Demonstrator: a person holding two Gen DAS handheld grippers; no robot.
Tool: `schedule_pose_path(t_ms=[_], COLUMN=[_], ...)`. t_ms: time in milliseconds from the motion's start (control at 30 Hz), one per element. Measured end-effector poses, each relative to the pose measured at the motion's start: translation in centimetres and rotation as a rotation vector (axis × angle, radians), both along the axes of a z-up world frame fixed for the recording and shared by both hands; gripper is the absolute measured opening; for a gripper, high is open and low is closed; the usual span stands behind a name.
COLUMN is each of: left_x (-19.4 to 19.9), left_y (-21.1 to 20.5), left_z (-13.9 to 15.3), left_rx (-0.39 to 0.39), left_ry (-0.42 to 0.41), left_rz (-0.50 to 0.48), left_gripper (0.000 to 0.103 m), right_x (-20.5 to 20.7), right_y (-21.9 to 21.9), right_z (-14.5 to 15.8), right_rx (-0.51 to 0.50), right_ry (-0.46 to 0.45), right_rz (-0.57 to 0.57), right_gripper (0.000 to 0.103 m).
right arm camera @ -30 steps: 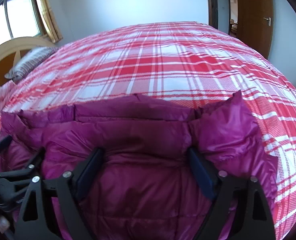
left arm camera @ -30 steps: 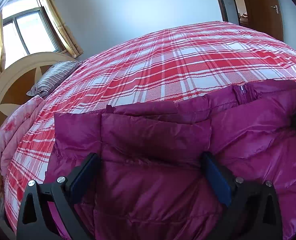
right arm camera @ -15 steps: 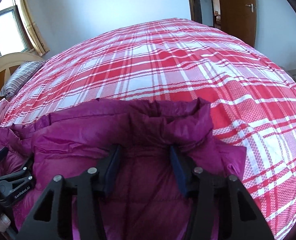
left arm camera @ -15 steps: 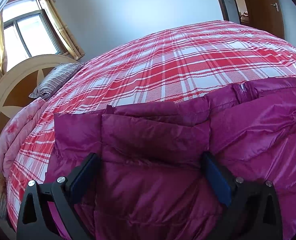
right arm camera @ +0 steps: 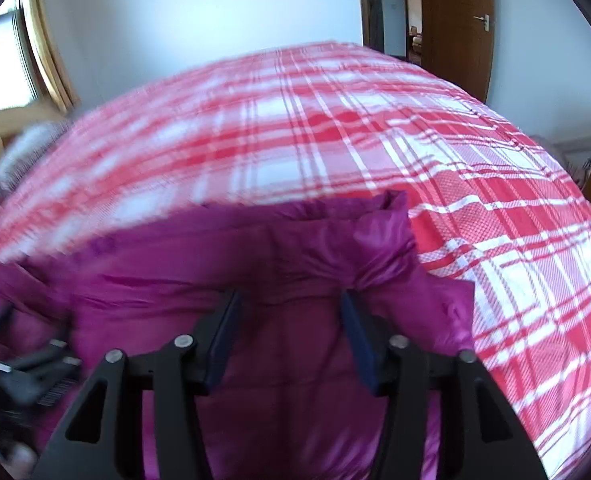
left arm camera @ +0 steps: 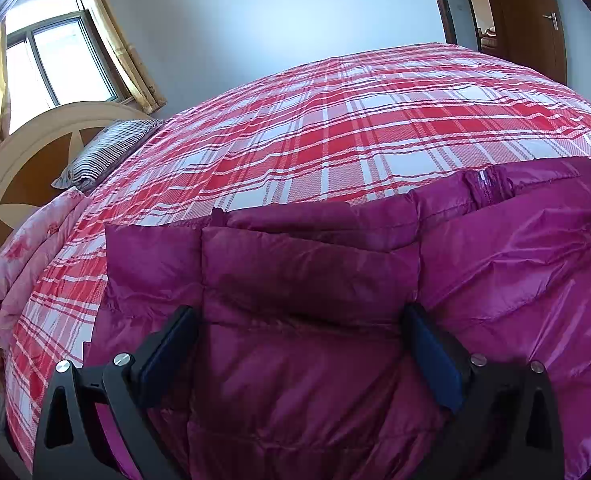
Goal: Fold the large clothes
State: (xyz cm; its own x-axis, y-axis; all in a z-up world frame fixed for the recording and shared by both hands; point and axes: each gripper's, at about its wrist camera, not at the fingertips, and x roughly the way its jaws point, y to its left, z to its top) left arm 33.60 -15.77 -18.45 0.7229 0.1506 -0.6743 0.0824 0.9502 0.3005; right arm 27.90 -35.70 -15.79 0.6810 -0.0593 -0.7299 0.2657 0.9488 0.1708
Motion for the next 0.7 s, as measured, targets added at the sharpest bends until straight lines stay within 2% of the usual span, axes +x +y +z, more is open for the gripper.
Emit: schedule_pose_path(t_ms=[100, 167, 300, 367, 567, 700], left_x=[0.1, 0.2, 0.2, 0.2, 0.4, 0.3], left_y=[0.3, 0.5, 0.6, 0.5, 0.9, 1.0], left_z=[0.0, 0.1, 0.1, 0.0, 0.1, 0.1], left_rx=[-0.019, -0.037, -0.053, -0.047, -0.069, -0.071], left_ry=[0.007, 0.014, 0.021, 0.022, 0.034, 0.034], left_rz=[-0.001, 0.000, 0.002, 0.003, 0.003, 0.003], left_gripper=[0.102, 0.102, 0.102, 0.102, 0.102, 0.102], right_x=[-1.9, -2.9, -3.3, -3.2, -2.1, -2.1], right_y=[2.7, 4.8, 6.1, 6.1, 6.0, 6.2], right_z=[1.8, 1.6, -1.5, -2.3, -3.3, -3.6], right_rx=[-0.004, -0.013, -0.039, -0.074, -0.089, -0.103], right_ry=[-0.094, -0.118, -0.074, -0.092, -0.035, -0.031], right_rz=[0.026, 0.084, 0.115, 0.117, 0.137, 0.139], right_gripper=[0.057, 0.058, 0.058, 0.059, 0.062, 0.062])
